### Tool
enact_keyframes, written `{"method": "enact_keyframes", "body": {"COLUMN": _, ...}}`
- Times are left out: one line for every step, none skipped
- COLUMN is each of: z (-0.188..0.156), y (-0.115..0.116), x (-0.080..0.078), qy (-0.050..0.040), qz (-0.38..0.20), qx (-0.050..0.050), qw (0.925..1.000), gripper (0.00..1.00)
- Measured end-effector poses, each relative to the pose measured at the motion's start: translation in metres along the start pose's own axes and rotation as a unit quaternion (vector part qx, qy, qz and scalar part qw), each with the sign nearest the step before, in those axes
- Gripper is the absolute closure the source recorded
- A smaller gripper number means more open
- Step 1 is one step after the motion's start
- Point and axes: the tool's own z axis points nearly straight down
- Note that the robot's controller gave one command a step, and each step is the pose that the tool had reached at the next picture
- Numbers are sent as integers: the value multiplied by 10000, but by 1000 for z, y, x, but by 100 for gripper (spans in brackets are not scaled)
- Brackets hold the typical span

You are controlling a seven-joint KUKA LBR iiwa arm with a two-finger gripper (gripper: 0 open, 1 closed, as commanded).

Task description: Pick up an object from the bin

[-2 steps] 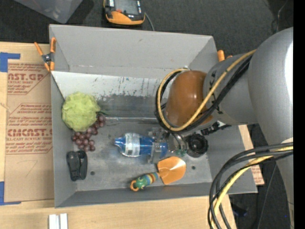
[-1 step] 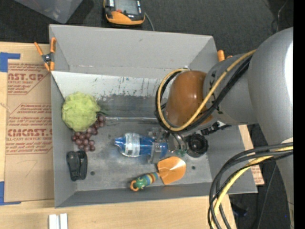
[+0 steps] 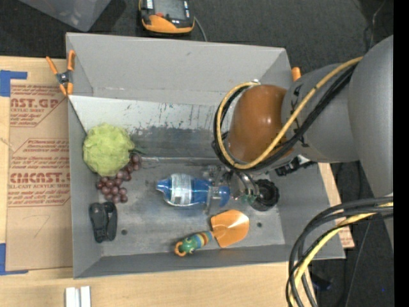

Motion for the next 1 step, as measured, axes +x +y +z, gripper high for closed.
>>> {"method": "enact_keyframes", "body": {"z": -21, "y": 0, "x": 0, "qy": 5, "qz": 0, "qx": -1, "qw": 10000, "gripper": 100}}
